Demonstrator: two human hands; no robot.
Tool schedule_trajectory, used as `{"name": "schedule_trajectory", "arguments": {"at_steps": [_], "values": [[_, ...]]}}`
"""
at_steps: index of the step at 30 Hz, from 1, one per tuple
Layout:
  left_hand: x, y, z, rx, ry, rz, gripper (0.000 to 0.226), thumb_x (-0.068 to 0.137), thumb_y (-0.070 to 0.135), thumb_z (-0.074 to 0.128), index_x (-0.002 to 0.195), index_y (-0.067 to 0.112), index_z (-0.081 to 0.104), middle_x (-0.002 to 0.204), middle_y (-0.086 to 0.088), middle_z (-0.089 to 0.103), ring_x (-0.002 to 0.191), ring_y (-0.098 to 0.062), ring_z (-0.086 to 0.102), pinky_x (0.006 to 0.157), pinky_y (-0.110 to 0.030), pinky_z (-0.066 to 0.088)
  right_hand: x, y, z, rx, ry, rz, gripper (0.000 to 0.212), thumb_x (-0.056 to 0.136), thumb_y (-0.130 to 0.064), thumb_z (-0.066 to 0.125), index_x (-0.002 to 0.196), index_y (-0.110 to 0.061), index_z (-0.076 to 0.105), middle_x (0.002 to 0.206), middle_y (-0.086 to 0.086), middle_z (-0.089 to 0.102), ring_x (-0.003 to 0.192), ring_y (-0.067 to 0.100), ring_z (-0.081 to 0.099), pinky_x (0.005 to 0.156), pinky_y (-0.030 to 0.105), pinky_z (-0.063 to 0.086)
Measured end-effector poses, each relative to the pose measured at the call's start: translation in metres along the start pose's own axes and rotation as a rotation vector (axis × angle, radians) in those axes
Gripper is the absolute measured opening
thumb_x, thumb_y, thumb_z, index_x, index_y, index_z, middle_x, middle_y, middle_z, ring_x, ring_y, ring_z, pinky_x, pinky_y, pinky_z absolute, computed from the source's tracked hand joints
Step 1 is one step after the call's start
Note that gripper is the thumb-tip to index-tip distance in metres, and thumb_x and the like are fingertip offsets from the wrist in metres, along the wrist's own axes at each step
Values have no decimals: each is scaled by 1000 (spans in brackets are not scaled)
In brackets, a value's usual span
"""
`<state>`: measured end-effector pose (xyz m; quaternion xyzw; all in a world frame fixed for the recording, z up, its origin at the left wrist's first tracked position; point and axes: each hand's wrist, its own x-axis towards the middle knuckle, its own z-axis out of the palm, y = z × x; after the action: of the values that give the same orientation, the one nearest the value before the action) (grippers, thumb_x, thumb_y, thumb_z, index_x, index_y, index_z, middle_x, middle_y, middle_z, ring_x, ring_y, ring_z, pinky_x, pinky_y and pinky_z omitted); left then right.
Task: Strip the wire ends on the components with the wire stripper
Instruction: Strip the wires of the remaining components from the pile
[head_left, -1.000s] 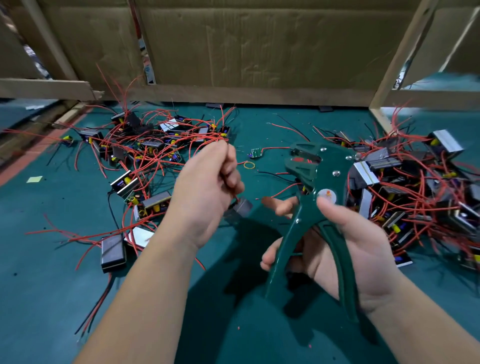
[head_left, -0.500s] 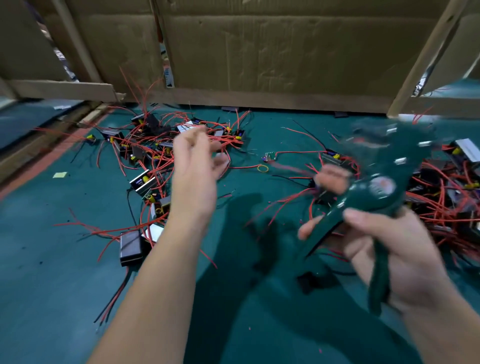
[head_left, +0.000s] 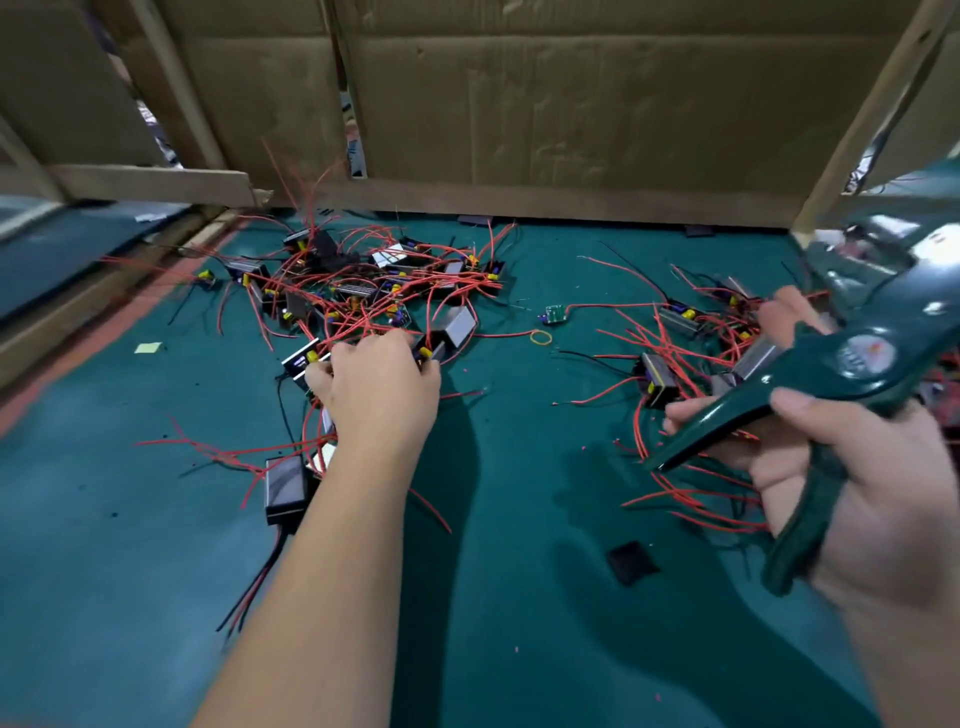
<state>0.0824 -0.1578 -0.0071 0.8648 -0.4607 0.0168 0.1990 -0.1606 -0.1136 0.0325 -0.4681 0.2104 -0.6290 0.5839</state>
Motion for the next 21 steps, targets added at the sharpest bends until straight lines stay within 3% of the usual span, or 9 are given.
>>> {"name": "schedule_trajectory", "arguments": {"at_steps": [3, 5, 8, 10, 13, 15, 18, 21], "values": [[1, 1, 0, 75, 54, -46, 31, 88, 51, 55, 98, 26, 70, 106, -3, 60, 110, -33, 39, 90, -43, 25, 3, 1, -12, -39, -8, 53, 59, 77, -4, 43, 136, -6, 44, 142, -4, 49, 67, 38, 69, 68, 55, 55], [-3, 4, -2, -9, 151, -65, 31, 85, 53, 57, 94, 26, 70, 115, -2, 54, 113, -32, 35, 94, -45, 23, 7, -4, -17, -27, 39, 100, 45, 77, -4, 43, 117, -12, 62, 140, 0, 52, 66, 39, 68, 66, 54, 55], [-10, 10, -13, -358, 476, 16, 27, 81, 50, 64, 97, 28, 66, 114, 5, 51, 111, -26, 38, 92, -37, 23, 6, 3, -16, 1, 22, 183, 34, 77, -6, 44, 97, -12, 71, 135, 9, 56, 67, 43, 66, 68, 62, 53], [-14, 19, -22, -769, 508, 147, 25, 84, 39, 68, 102, 23, 60, 101, 12, 57, 98, -11, 50, 84, -25, 32, 6, 3, -14, -29, 24, 210, 33, 76, -6, 44, 102, -6, 64, 133, 11, 57, 68, 45, 65, 69, 63, 52], [-22, 33, -34, -1498, 193, 85, 29, 82, 11, 74, 101, 15, 53, 87, 7, 64, 72, -1, 62, 65, -14, 47, 7, 5, -13, -19, 0, 277, 37, 75, -8, 44, 109, 0, 55, 131, 13, 58, 68, 46, 64, 67, 62, 53], [-25, 38, -36, -1734, -62, -51, 36, 75, 8, 75, 103, 10, 53, 76, 5, 66, 61, -5, 63, 53, -14, 47, 9, 4, -14, 20, -12, 334, 48, 72, -11, 48, 117, 5, 50, 130, 15, 58, 68, 45, 64, 63, 59, 53], [-28, 42, -37, -1803, -362, -122, 29, 65, 22, 72, 90, 15, 60, 65, 9, 63, 55, -3, 62, 47, -12, 46, 9, 5, -13, 92, -53, 431, 68, 58, -20, 66, 118, 8, 52, 130, 20, 56, 68, 42, 65, 64, 55, 54], [-33, 46, -37, -1674, -467, -149, 28, 58, 38, 72, 79, 22, 65, 65, 10, 64, 52, -4, 58, 42, -14, 41, 8, 4, -11, 152, -53, 492, 79, 47, -31, 76, 113, 7, 57, 129, 24, 56, 68, 42, 65, 65, 54, 55]]}}
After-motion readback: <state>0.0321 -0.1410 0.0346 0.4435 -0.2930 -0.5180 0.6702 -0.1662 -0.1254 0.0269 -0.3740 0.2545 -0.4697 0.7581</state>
